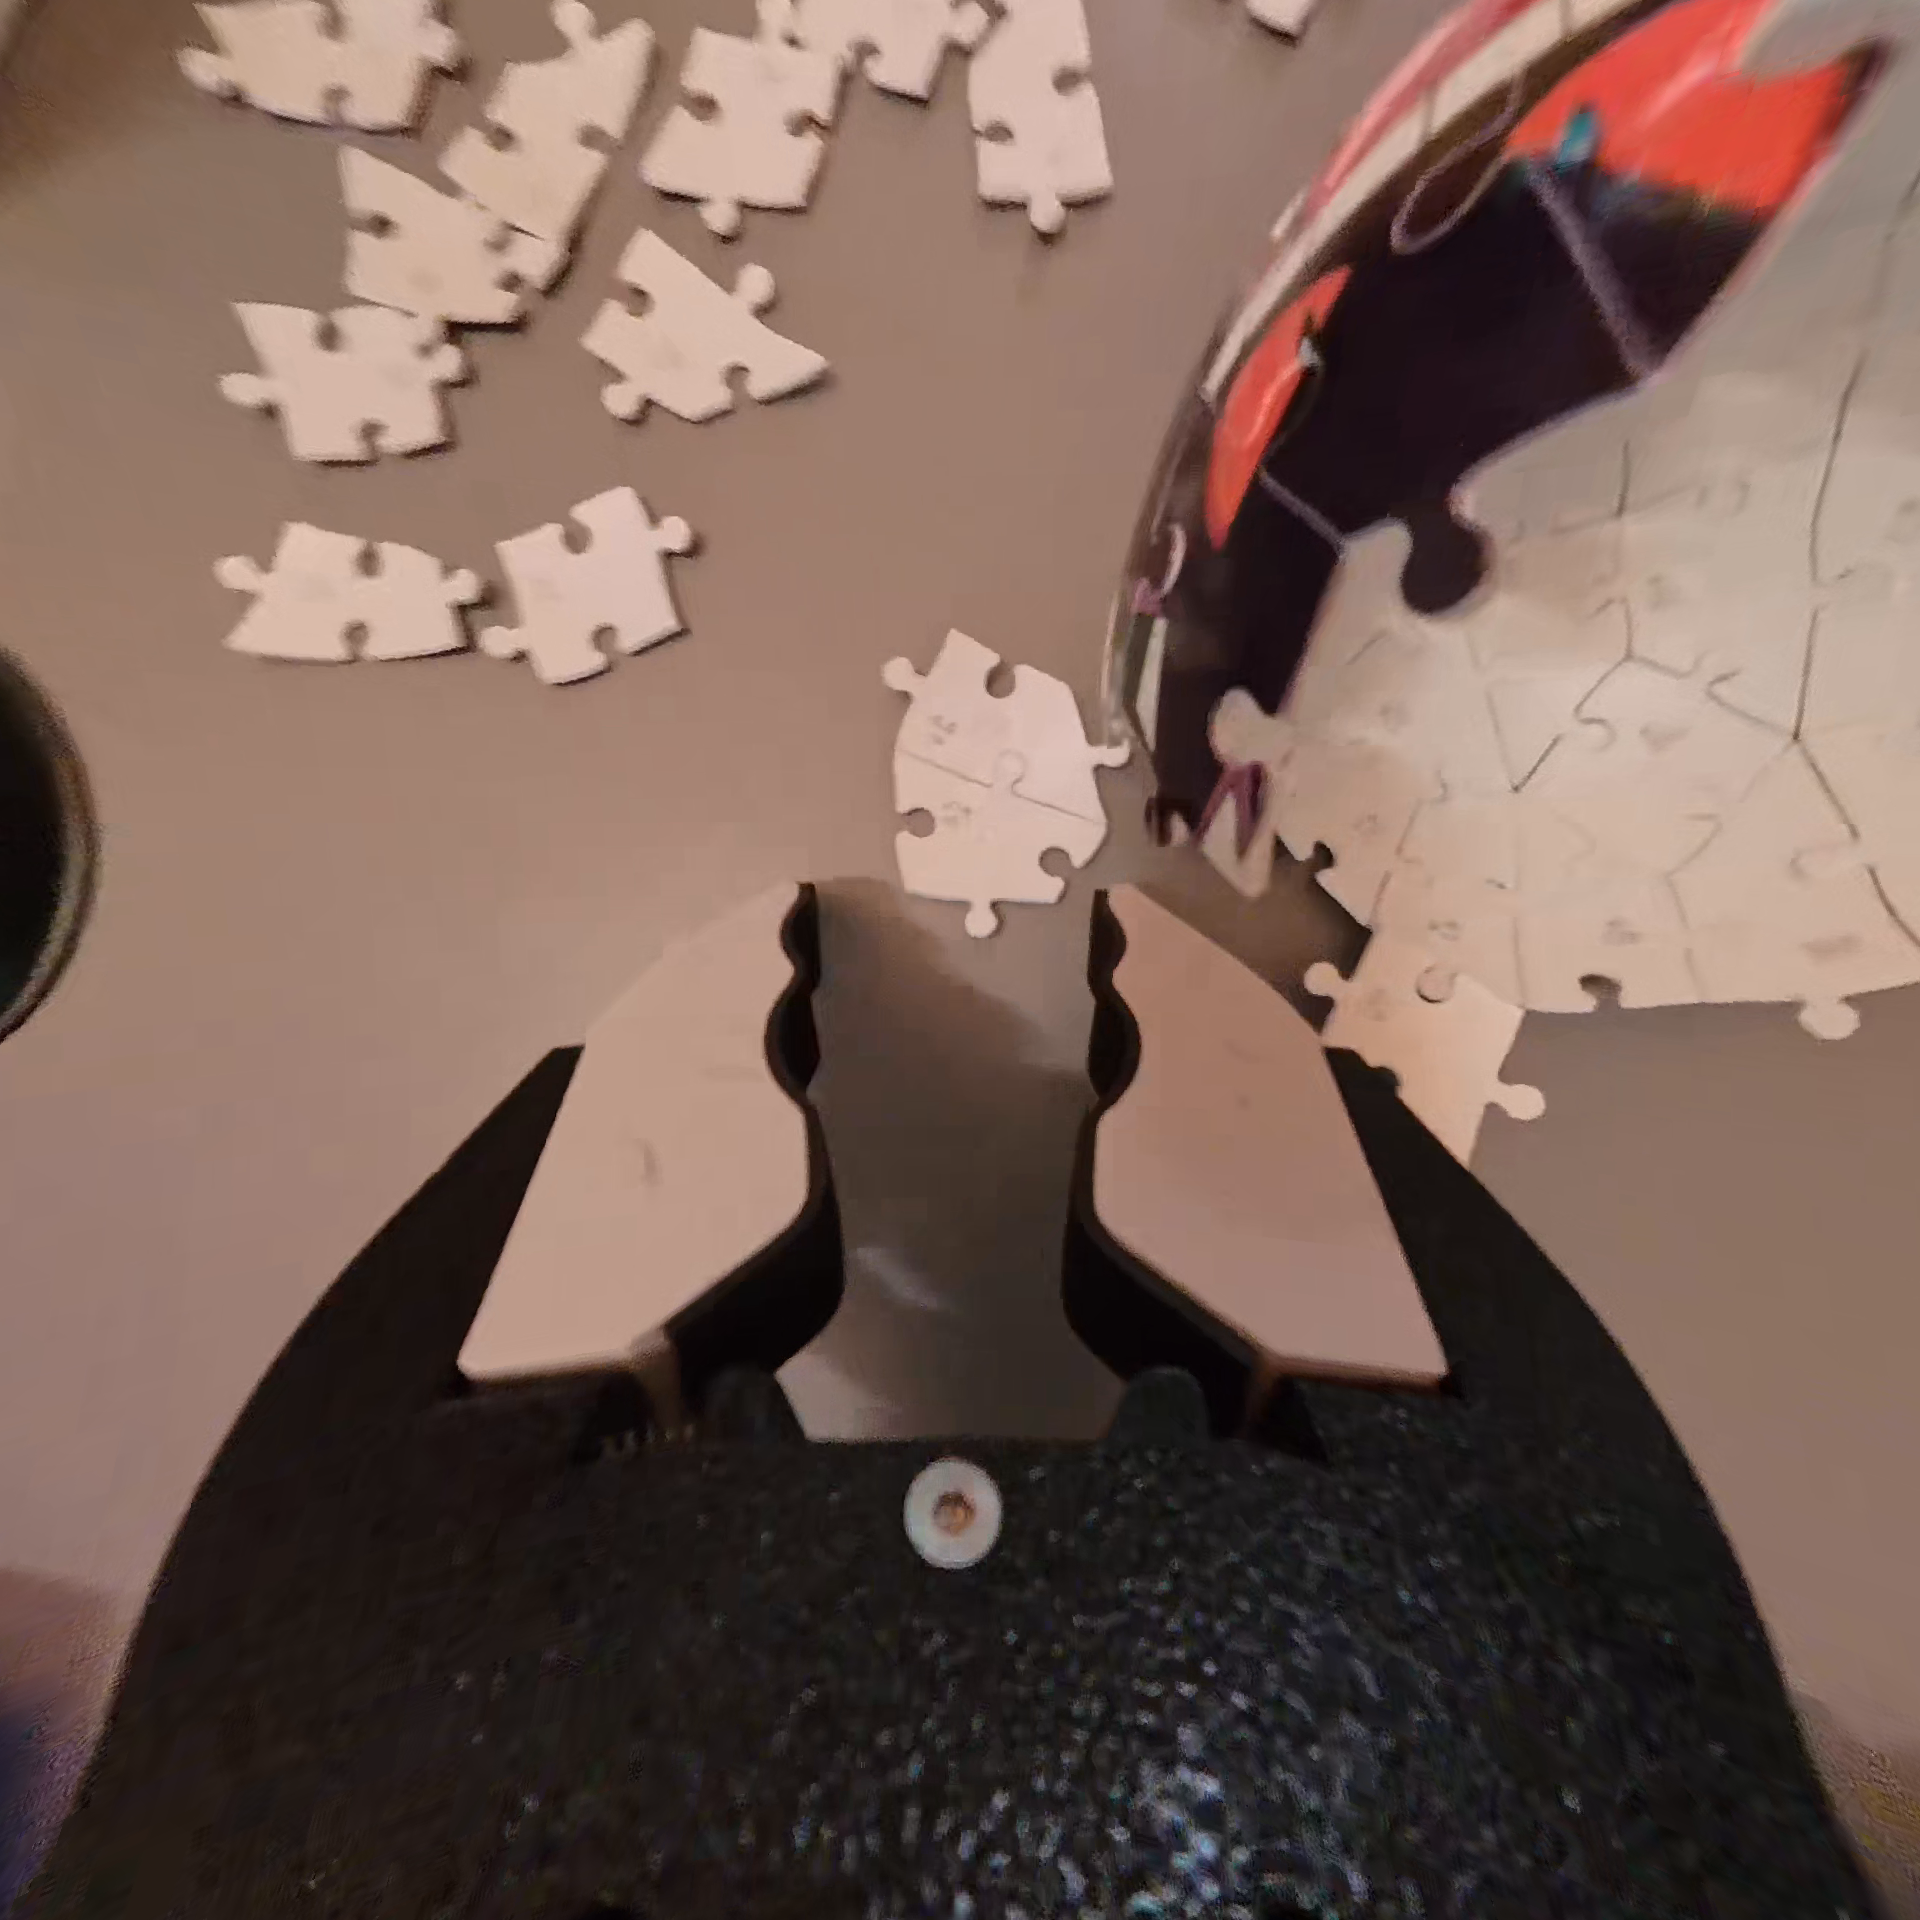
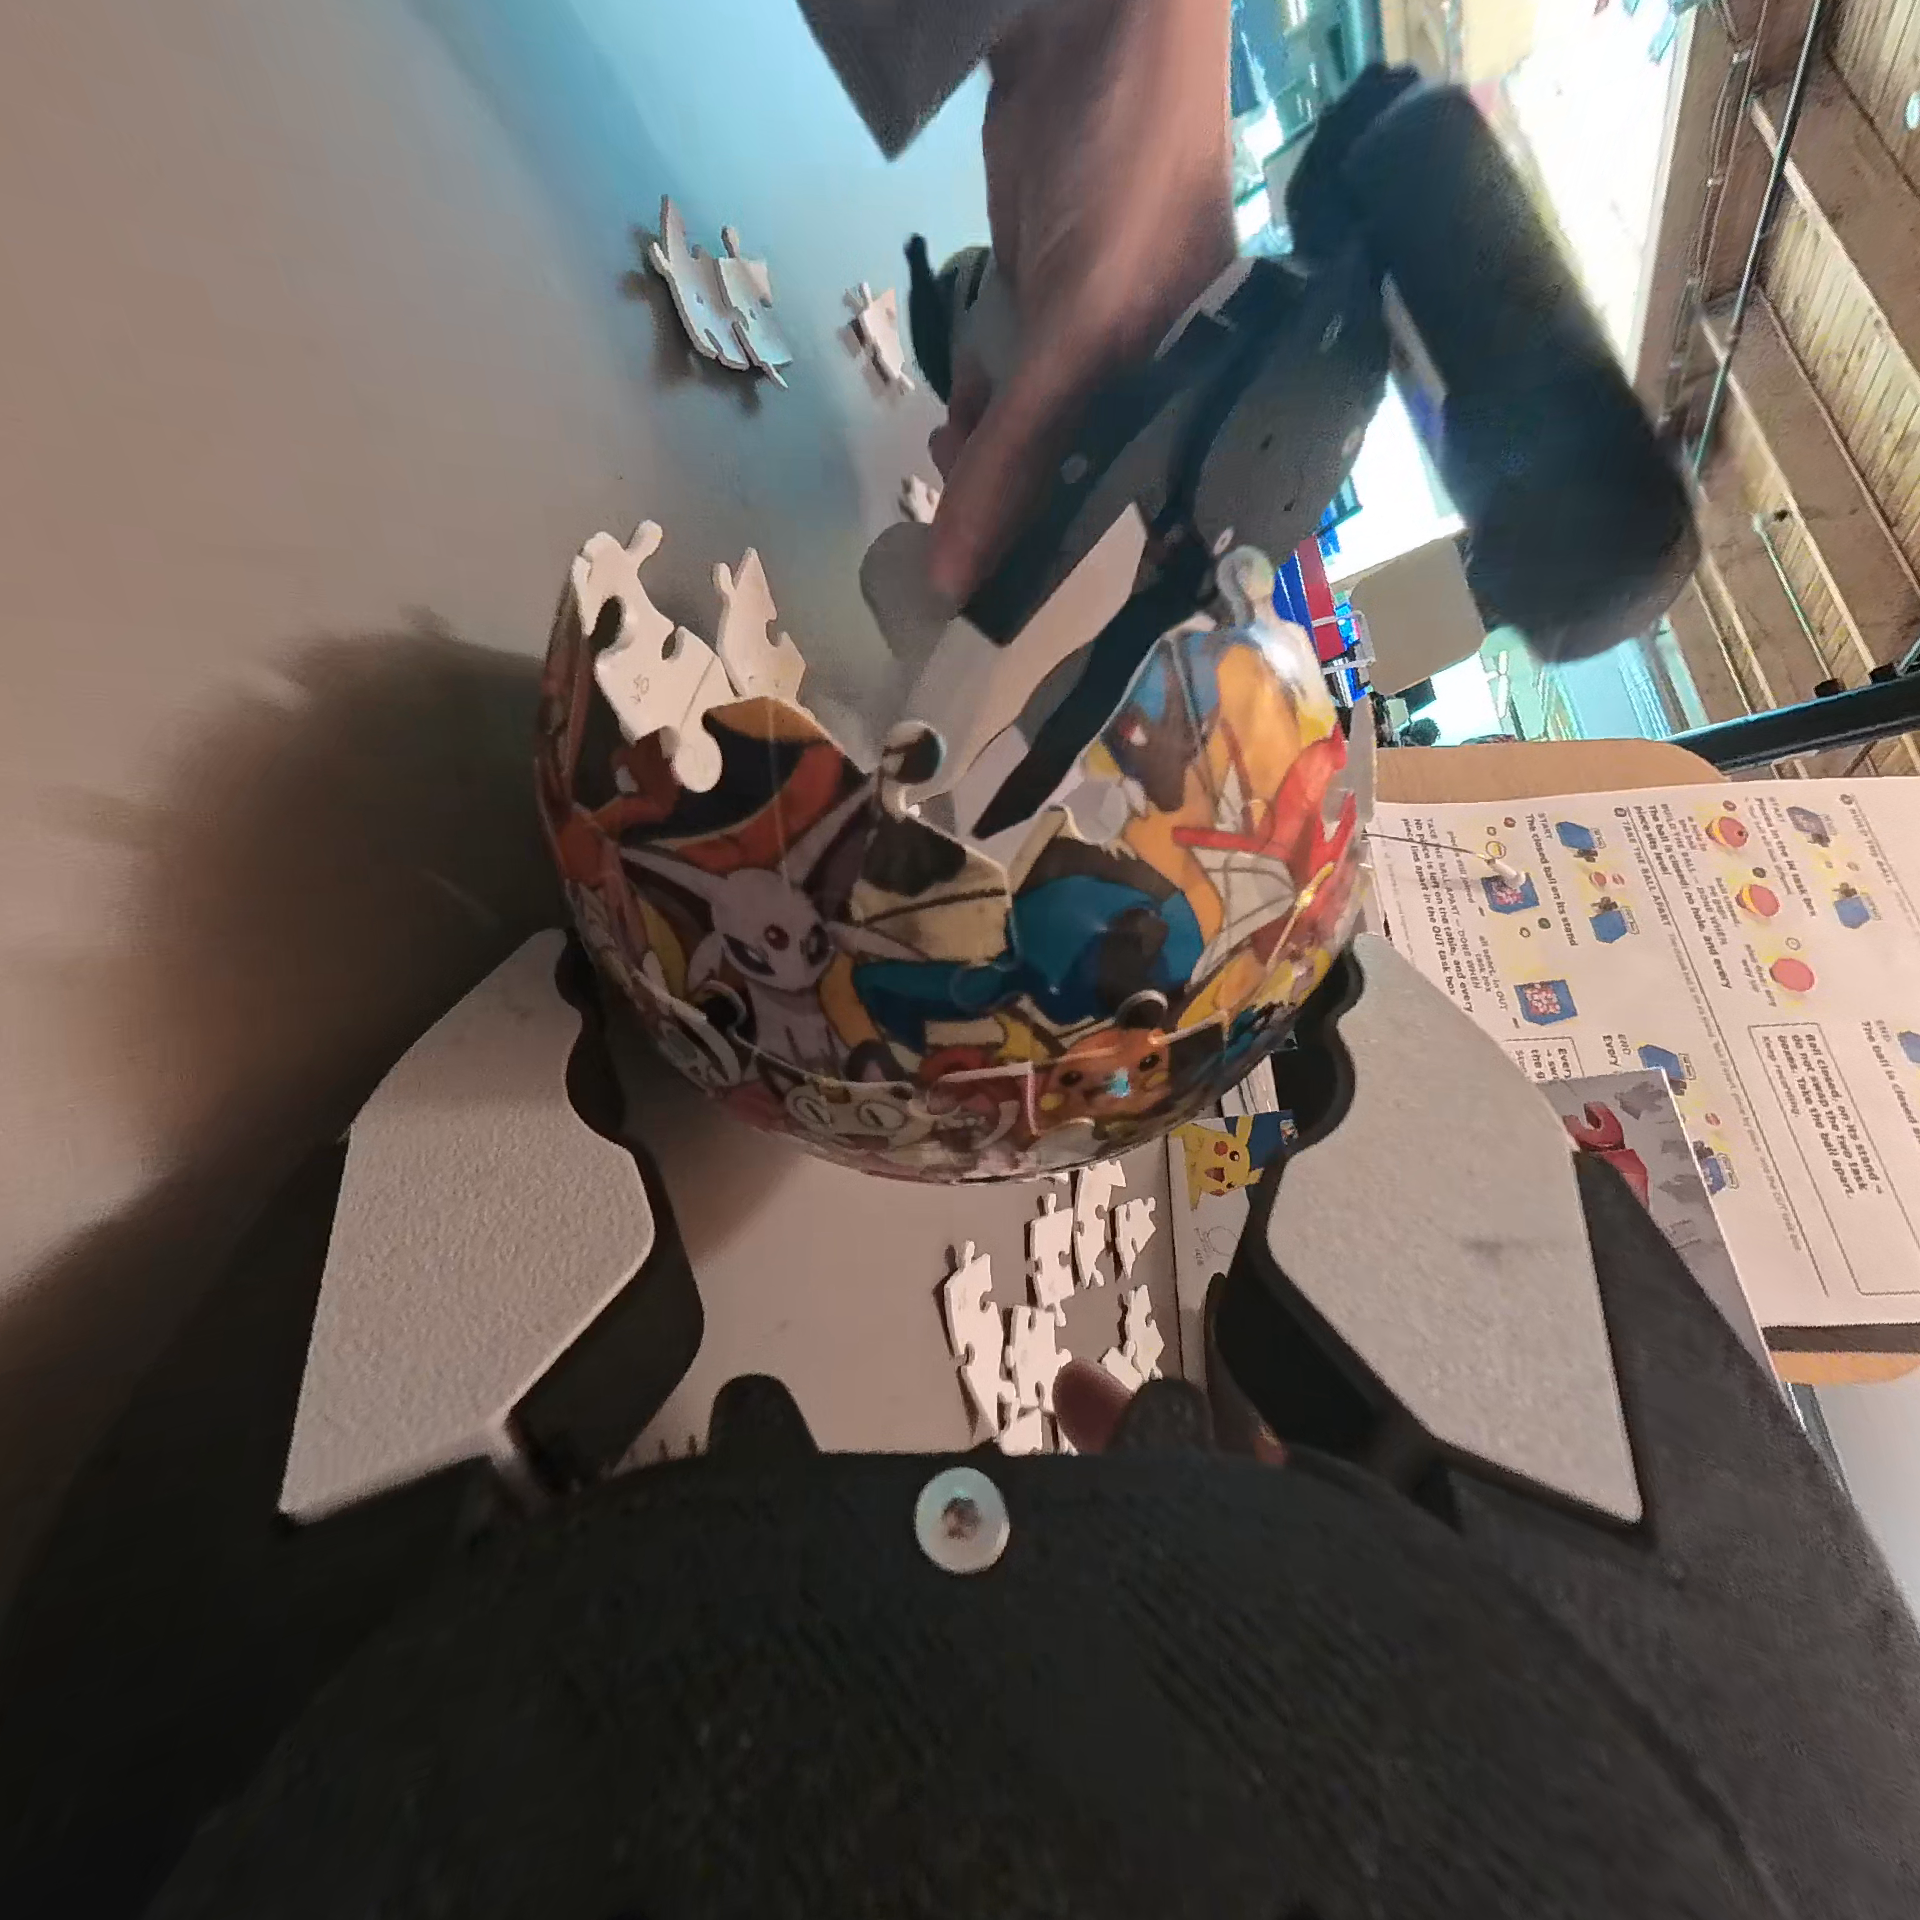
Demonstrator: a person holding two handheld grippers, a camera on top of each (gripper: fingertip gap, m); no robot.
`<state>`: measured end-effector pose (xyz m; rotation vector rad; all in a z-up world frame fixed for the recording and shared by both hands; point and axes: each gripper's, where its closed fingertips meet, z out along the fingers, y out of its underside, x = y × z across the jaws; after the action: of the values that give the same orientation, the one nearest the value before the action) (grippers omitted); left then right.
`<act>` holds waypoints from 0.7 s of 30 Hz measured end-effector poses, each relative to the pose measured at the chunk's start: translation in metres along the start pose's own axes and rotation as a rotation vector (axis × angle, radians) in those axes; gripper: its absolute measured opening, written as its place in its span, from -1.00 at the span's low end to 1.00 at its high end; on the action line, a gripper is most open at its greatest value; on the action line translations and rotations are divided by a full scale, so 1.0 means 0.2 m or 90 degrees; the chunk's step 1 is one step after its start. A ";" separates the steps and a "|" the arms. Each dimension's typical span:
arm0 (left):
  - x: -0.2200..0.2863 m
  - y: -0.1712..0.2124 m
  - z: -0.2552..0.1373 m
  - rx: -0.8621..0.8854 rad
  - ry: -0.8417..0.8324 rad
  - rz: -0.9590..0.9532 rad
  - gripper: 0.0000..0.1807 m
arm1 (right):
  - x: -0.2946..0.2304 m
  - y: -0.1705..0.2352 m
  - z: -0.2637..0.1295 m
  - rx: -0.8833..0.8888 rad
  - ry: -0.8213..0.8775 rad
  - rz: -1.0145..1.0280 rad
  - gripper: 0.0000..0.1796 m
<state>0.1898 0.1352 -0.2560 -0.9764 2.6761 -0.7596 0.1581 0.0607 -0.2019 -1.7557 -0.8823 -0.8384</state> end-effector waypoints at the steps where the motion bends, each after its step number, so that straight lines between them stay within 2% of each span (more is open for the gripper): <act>1: 0.01 0.00 0.03 -0.012 0.013 0.006 -0.44 | 0.00 0.00 0.00 -0.001 -0.001 0.000 0.42; 4: 0.00 -0.03 0.05 -0.007 0.011 0.012 -0.52 | 0.00 0.01 -0.01 -0.006 -0.003 0.000 0.41; 5: 0.00 -0.03 0.04 -0.012 0.009 0.016 -0.65 | 0.00 0.01 -0.01 -0.007 -0.004 0.001 0.41; 6: 0.00 -0.02 0.04 -0.015 0.005 0.024 -0.67 | 0.00 0.01 -0.01 -0.007 -0.004 0.001 0.41; 16: 0.01 0.13 -0.09 -0.053 -0.053 0.107 -0.67 | 0.00 0.01 0.00 -0.006 -0.004 0.002 0.41; 21: 0.08 0.09 -0.21 -0.014 -0.050 0.145 -0.68 | 0.00 0.01 0.00 -0.007 -0.005 0.003 0.41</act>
<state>0.1531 0.1525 -0.2293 -0.6749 2.6713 -0.6316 0.1590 0.0603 -0.2028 -1.7709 -0.8797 -0.8351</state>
